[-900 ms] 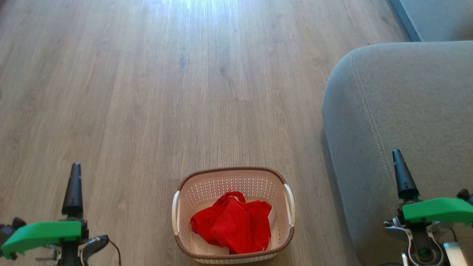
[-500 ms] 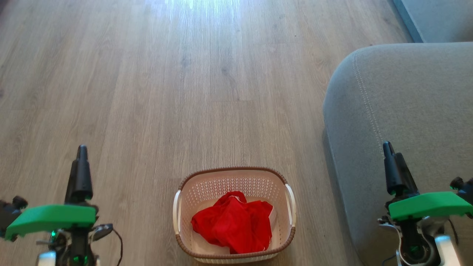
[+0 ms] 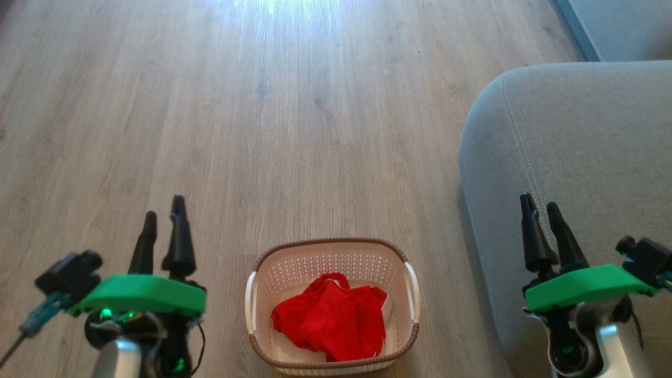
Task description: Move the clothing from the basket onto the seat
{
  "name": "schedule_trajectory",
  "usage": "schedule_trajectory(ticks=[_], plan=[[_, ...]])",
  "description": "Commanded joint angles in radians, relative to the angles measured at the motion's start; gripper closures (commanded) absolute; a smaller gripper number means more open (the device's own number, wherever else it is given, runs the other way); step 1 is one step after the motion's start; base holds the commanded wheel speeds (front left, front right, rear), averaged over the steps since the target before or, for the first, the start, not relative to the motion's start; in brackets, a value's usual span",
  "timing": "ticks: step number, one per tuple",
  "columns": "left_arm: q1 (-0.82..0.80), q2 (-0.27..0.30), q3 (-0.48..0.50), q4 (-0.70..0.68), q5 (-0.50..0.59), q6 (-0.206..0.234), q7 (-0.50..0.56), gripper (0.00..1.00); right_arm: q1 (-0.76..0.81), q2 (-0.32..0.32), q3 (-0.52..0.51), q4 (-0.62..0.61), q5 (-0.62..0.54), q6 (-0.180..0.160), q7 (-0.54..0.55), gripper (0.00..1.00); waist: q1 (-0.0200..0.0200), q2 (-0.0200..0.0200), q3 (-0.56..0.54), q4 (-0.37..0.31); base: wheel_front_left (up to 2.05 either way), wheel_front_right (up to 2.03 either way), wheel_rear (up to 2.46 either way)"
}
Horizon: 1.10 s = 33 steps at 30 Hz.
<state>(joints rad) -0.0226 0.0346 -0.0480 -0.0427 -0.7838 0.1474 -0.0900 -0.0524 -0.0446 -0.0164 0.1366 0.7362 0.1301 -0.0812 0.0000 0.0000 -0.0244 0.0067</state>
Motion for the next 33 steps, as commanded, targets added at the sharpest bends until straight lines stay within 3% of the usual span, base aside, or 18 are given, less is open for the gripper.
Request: schedule_trajectory(ticks=[1, 6, 12, 23, 33], plan=[[-0.043, 0.01, -0.008, -0.05, 0.064, 0.014, -0.014, 0.0, -0.055, -0.005, 0.022, -0.048, -0.047, 0.001, -0.02, 0.0, 0.0, 0.0, 0.001, -0.002, 0.0, 0.0, 0.0], [-0.048, 0.015, -0.063, -0.07, 0.191, 0.069, -0.031, 0.0, -0.055, -0.005, 0.037, -0.051, -0.125, 0.001, -0.038, 0.0, 0.0, 0.0, 0.003, -0.006, 0.0, 0.0, 0.0], [-0.053, 0.061, -0.145, -0.067, 0.29, 0.16, -0.049, 0.0, -0.06, -0.005, 0.055, -0.041, -0.202, 0.001, -0.056, 0.0, 0.0, 0.0, 0.003, -0.014, 0.0, 0.0, 0.0], [-0.053, 0.113, -0.26, -0.003, 0.383, 0.249, -0.078, 0.0, -0.064, -0.005, 0.09, 0.041, -0.317, 0.001, -0.085, 0.0, 0.0, 0.0, -0.007, -0.016, 0.0, 0.0, 0.0], [-0.055, 0.123, -0.306, -0.006, 0.502, 0.294, -0.107, 0.0, -0.081, -0.005, 0.109, 0.079, -0.418, 0.001, -0.115, 0.0, 0.0, 0.0, -0.012, -0.014, 0.0, 0.0, 0.0]])
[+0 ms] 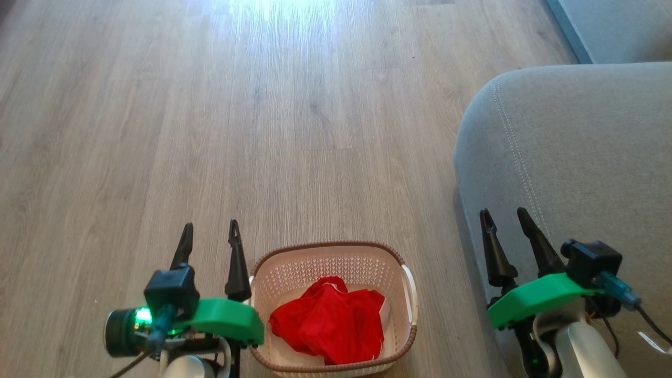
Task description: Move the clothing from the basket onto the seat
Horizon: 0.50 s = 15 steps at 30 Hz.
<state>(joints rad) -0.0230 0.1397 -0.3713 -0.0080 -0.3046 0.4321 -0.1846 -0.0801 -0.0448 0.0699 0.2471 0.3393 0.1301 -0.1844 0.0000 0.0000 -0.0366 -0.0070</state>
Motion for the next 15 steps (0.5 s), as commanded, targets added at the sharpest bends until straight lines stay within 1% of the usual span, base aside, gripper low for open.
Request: schedule_trajectory(ticks=[1, 5, 10, 13, 15], plan=[[-0.055, 0.018, 0.014, -0.042, 0.035, 0.016, -0.016, 0.0, -0.056, -0.005, 0.024, -0.031, -0.033, 0.001, -0.015, 0.0, 0.0, 0.0, 0.0, -0.001, 0.0, 0.0, 0.0], [-0.051, 0.008, 0.011, -0.048, 0.06, 0.024, -0.028, 0.0, -0.062, -0.005, 0.027, -0.029, -0.073, 0.001, -0.027, 0.0, 0.0, 0.0, -0.001, -0.002, 0.0, 0.0, 0.0], [-0.038, -0.009, 0.024, -0.044, 0.103, 0.002, -0.042, 0.0, -0.062, -0.005, 0.037, -0.01, -0.113, 0.001, -0.042, 0.0, 0.0, 0.0, -0.005, -0.003, 0.0, 0.0, 0.0], [-0.021, -0.033, 0.047, -0.012, 0.098, -0.044, -0.051, 0.0, -0.061, -0.005, 0.034, 0.025, -0.1, 0.001, -0.051, 0.0, 0.0, 0.0, -0.008, -0.004, 0.0, 0.0, 0.0], [-0.015, -0.047, 0.067, 0.004, 0.113, -0.077, -0.057, 0.0, -0.065, -0.005, 0.037, 0.041, -0.12, 0.001, -0.057, 0.0, 0.0, 0.0, -0.009, -0.004, 0.0, 0.0, 0.0]])
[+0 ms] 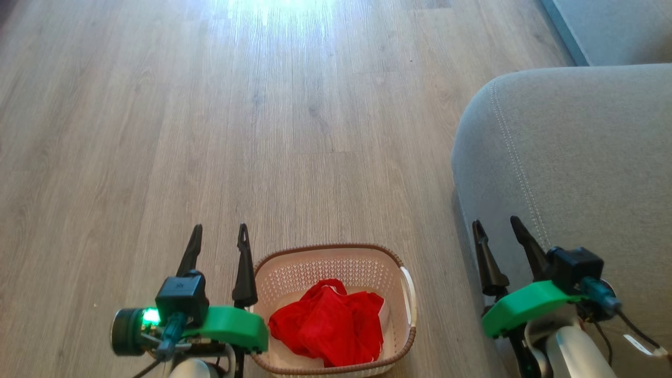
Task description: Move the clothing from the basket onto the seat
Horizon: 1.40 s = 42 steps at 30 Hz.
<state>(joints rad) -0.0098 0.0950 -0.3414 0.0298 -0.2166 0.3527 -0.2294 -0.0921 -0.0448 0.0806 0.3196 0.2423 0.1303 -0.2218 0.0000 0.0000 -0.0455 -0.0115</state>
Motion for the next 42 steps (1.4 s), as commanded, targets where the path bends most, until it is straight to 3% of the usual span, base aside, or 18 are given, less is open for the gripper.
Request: schedule_trajectory(ticks=[1, 7, 16, 30, 42], plan=[[-0.027, -0.008, 0.045, -0.029, 0.038, -0.012, -0.015, 0.0, -0.056, -0.005, 0.029, -0.028, -0.034, 0.0, -0.022, 0.0, 0.0, 0.0, 0.0, 0.0, 0.0, 0.0, 0.0], [-0.019, -0.034, 0.089, -0.021, 0.116, -0.056, -0.032, 0.0, -0.069, -0.005, 0.044, -0.019, -0.095, 0.0, -0.04, 0.0, 0.0, 0.0, -0.001, -0.002, 0.0, 0.0, 0.0], [-0.015, -0.044, 0.118, 0.024, 0.101, -0.131, -0.032, 0.0, -0.07, -0.005, 0.042, -0.012, -0.09, 0.0, -0.04, 0.0, 0.0, 0.0, -0.005, -0.002, 0.0, 0.0, 0.0], [-0.015, -0.045, 0.11, 0.038, 0.065, -0.153, -0.032, 0.0, -0.074, -0.005, 0.045, 0.013, -0.069, 0.0, -0.04, 0.0, 0.0, 0.0, -0.006, -0.005, 0.0, 0.0, 0.0], [-0.027, -0.045, 0.078, 0.109, 0.004, -0.181, -0.032, 0.0, -0.071, -0.006, 0.053, 0.018, -0.1, 0.0, -0.04, 0.0, 0.0, 0.0, 0.071, -0.059, 0.0, 0.0, 0.0]])
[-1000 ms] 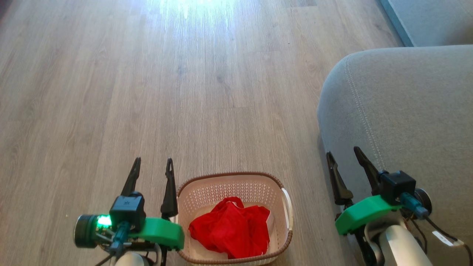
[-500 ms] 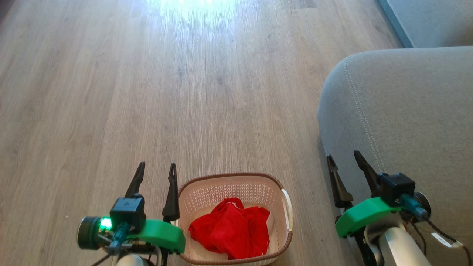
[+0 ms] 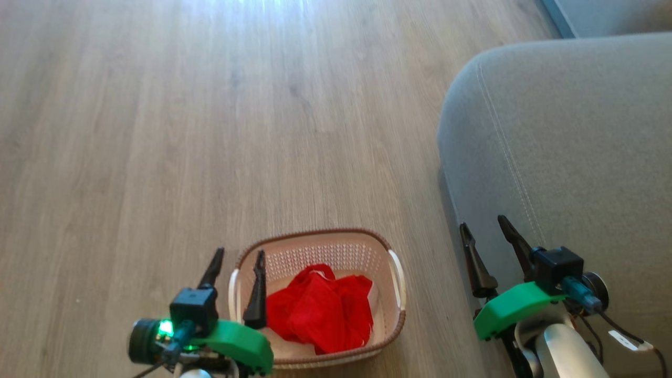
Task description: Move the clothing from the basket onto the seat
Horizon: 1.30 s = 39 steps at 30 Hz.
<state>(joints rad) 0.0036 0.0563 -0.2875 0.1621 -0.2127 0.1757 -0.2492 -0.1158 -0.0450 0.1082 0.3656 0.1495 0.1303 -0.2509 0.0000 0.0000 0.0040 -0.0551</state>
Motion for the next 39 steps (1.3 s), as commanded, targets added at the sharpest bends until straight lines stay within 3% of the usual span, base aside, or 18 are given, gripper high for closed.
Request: schedule_trajectory(ticks=[1, 15, 20, 27, 35, 39], plan=[[-0.045, -0.006, 0.017, -0.011, 0.0, -0.009, -0.013, 0.0, -0.046, -0.007, 0.026, -0.029, -0.011, 0.0, -0.011, 0.0, 0.0, 0.0, 0.034, -0.021, 0.0, 0.0, 0.0], [-0.269, -0.006, -0.076, 0.224, 0.079, -0.003, -0.013, 0.0, -0.086, -0.016, 0.006, -0.105, -0.035, 0.0, -0.011, 0.0, 0.0, 0.0, 0.371, -0.101, 0.0, 0.0, 0.0], [-0.378, -0.006, -0.102, 0.35, 0.082, -0.027, -0.013, 0.0, -0.112, -0.015, -0.001, -0.145, -0.042, 0.0, -0.011, 0.0, 0.0, 0.0, 0.494, -0.118, 0.0, 0.0, 0.0], [-0.528, -0.006, -0.137, 0.538, 0.127, -0.092, -0.013, 0.0, -0.143, -0.011, -0.014, -0.197, -0.055, 0.0, -0.011, 0.0, 0.0, 0.0, 0.649, -0.14, 0.0, 0.0, 0.0], [-0.679, -0.006, -0.181, 0.764, 0.111, -0.118, -0.013, 0.0, -0.177, -0.009, 0.009, -0.265, -0.093, 0.0, -0.011, 0.0, 0.0, 0.0, 0.777, -0.167, 0.0, 0.0, 0.0], [-0.755, -0.006, -0.218, 0.935, 0.096, -0.106, -0.013, 0.0, -0.189, -0.007, 0.023, -0.289, -0.088, 0.0, -0.011, 0.0, 0.0, 0.0, 0.819, -0.19, 0.0, 0.0, 0.0]])
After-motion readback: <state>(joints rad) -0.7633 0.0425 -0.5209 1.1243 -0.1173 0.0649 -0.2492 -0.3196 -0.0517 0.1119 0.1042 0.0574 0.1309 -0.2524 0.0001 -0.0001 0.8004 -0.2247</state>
